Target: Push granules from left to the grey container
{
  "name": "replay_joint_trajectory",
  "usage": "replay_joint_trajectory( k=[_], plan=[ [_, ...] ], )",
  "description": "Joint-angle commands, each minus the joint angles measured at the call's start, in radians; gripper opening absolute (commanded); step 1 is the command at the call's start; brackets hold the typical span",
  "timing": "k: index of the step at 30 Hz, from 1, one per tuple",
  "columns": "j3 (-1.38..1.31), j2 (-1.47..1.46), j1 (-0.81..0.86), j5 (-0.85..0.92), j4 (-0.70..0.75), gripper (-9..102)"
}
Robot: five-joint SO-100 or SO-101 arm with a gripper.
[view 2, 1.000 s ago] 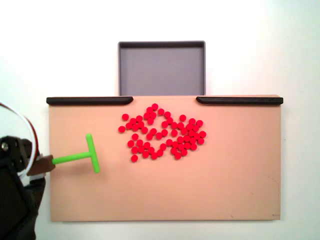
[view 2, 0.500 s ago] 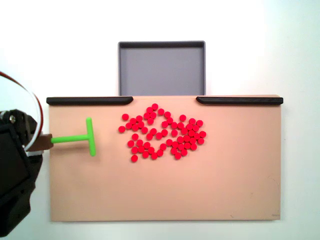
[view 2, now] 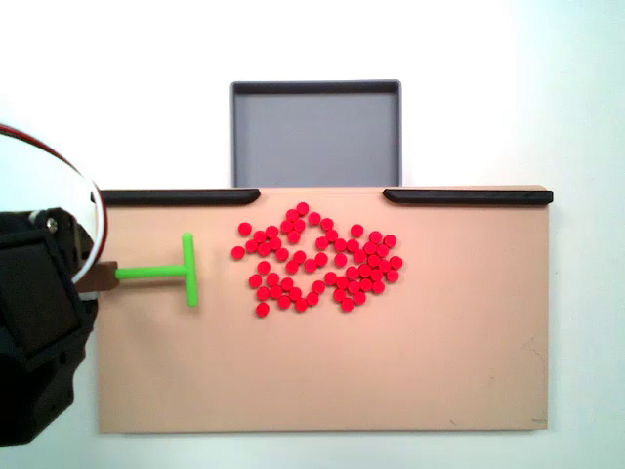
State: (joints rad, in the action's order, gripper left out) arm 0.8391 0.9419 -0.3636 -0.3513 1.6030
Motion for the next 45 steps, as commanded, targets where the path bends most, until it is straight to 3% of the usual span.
replay_joint_trajectory(
  k=[1,45],
  plan=[
    [-0.035,0.005,0.014,0.018,-0.005,0],
    [-0.089,-0.086,0.083,0.097,-0.005,0]
  ],
)
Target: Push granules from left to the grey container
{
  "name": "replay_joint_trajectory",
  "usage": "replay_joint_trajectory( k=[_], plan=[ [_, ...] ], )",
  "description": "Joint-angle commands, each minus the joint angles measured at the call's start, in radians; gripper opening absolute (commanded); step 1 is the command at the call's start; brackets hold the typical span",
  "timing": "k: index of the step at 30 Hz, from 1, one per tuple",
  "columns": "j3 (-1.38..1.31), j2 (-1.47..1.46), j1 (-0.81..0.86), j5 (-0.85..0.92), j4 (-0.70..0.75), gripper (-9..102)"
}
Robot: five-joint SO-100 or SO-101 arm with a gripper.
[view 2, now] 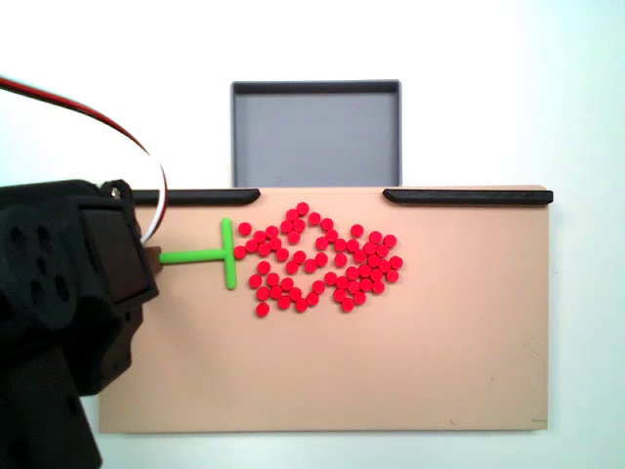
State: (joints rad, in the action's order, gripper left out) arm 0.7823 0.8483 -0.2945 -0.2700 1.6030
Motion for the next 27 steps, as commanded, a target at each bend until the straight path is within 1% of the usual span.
replay_joint_trajectory(
  k=[1,27],
  plan=[
    [-0.032,0.008,0.015,0.020,-0.005,0],
    [-0.032,0.009,0.054,0.121,0.008,0]
  ],
)
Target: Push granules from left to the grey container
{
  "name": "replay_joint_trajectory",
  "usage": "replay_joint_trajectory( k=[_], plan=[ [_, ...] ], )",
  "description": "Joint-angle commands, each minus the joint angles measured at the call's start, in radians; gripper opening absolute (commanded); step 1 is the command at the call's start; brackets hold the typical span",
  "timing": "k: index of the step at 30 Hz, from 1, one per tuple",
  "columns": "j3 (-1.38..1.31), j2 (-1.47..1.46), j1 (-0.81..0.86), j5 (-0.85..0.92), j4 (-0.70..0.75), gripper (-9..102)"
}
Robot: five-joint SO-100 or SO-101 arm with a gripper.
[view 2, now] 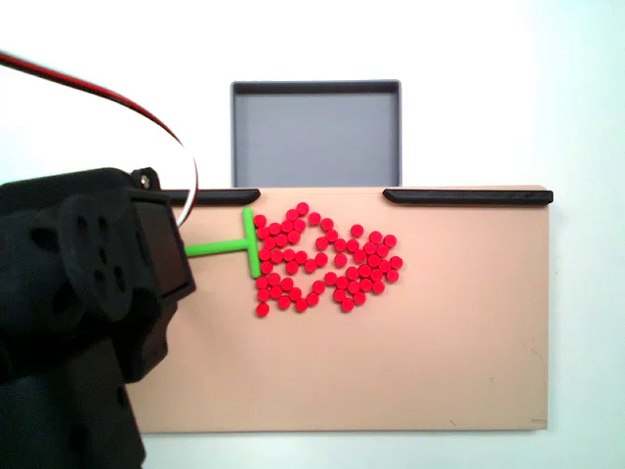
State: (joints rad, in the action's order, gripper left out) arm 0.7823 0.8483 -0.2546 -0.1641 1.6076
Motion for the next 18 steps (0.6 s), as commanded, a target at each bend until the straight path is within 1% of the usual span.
replay_joint_trajectory(
  k=[1,18],
  plan=[
    [-0.032,0.009,0.015,0.018,0.003,0],
    [-0.029,0.012,0.038,0.097,0.005,0]
  ],
)
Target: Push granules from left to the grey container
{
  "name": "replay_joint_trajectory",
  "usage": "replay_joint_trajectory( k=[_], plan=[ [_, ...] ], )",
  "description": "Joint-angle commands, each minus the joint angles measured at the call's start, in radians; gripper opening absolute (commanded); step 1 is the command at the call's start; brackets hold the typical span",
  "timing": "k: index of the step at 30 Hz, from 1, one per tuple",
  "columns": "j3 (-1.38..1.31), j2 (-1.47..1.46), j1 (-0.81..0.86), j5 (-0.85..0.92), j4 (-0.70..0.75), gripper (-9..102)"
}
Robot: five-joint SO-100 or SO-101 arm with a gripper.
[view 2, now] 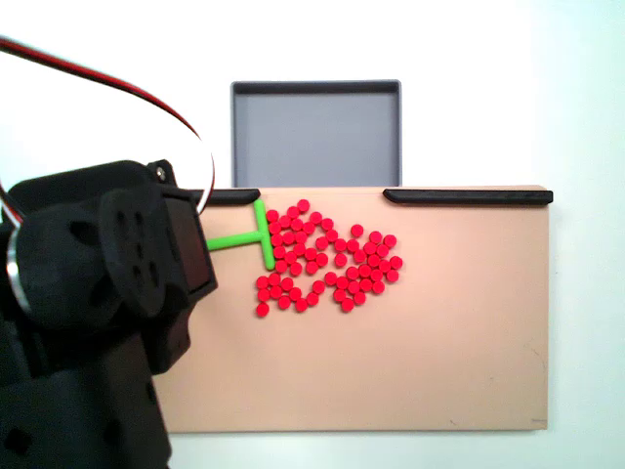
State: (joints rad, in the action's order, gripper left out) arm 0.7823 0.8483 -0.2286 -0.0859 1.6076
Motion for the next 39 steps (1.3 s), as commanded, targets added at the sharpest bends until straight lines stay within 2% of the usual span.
replay_joint_trajectory(
  k=[1,39],
  plan=[
    [-0.026,0.012,0.014,0.025,0.005,0],
    [-0.017,0.023,0.061,0.282,0.008,0]
  ],
)
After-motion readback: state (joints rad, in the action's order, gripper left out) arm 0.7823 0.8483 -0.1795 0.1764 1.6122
